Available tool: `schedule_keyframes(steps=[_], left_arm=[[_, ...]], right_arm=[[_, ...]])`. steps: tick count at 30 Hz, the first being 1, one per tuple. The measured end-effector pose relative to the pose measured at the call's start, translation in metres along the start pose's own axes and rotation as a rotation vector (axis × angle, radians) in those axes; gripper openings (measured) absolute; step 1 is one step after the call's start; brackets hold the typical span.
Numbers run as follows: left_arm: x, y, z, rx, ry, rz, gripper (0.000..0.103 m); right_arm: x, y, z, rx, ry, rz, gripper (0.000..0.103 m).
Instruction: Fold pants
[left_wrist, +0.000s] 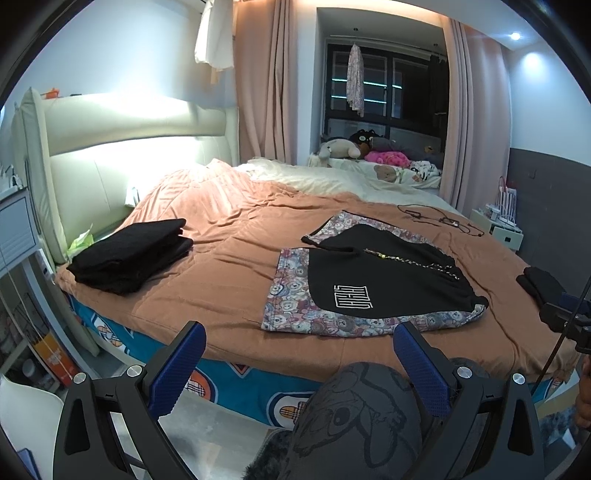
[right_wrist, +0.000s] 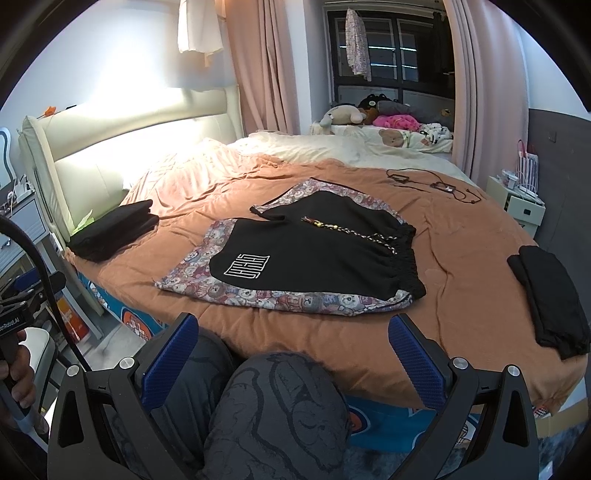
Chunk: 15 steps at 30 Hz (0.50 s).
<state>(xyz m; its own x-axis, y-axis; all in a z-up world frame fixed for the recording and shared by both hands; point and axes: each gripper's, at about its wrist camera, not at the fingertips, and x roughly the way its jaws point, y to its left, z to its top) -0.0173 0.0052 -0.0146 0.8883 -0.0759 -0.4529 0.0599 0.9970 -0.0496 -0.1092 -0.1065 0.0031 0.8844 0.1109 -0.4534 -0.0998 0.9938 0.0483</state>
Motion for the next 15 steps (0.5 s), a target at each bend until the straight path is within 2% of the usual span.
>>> schedule_keyframes(steps=[15], left_arm=[[-0.0098,0.0051,0.0048,0.002,-0.036,-0.008,0.102]], right_arm=[[-0.0040,0.0036,0.0005,0.002,-0.017,0.006,0.103]])
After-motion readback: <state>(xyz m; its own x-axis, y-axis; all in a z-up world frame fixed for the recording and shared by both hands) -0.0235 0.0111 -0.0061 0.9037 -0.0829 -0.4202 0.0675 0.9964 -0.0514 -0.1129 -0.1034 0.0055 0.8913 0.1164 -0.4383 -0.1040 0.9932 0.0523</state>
